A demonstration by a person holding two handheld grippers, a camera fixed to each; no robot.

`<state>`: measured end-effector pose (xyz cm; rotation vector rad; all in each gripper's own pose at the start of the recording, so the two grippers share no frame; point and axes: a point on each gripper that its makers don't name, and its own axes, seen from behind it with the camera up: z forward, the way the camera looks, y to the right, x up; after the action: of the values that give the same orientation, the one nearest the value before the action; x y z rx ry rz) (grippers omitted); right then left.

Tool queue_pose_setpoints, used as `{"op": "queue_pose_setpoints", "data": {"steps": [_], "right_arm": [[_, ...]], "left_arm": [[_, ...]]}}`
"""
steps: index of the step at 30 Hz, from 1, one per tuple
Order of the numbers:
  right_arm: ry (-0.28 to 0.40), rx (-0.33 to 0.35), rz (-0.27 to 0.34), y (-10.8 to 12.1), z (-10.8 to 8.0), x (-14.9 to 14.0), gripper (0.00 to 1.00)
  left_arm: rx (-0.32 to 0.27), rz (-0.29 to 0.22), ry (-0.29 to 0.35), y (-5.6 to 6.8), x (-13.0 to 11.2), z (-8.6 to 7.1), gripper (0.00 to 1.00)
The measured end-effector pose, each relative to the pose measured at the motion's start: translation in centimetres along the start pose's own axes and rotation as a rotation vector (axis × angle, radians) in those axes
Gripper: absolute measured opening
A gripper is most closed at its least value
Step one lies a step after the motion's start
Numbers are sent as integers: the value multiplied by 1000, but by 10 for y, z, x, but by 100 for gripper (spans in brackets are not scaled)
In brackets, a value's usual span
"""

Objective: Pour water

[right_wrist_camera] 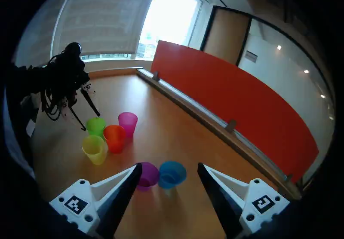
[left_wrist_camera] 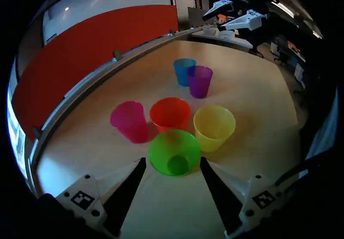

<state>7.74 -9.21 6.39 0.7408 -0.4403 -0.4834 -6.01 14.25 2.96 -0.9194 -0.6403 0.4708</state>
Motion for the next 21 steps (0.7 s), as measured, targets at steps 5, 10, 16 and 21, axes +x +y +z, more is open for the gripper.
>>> {"op": "queue_pose_setpoints", "data": {"steps": [5,10,16,21], "right_arm": [[2,-2,-2,1,-1,-1,100],[-1,-6,-4,3,-1,-3,100],[-3,-6,-2,4,-1,-5,100],[-4,-8,0,6,1,-6,100]], "left_arm": [[5,4,0,-1,-1,6,93],[3,5,0,-2,-1,12,93],[0,7,2,-2,-1,17,93],[3,10,4,-4,-1,21,93]]}}
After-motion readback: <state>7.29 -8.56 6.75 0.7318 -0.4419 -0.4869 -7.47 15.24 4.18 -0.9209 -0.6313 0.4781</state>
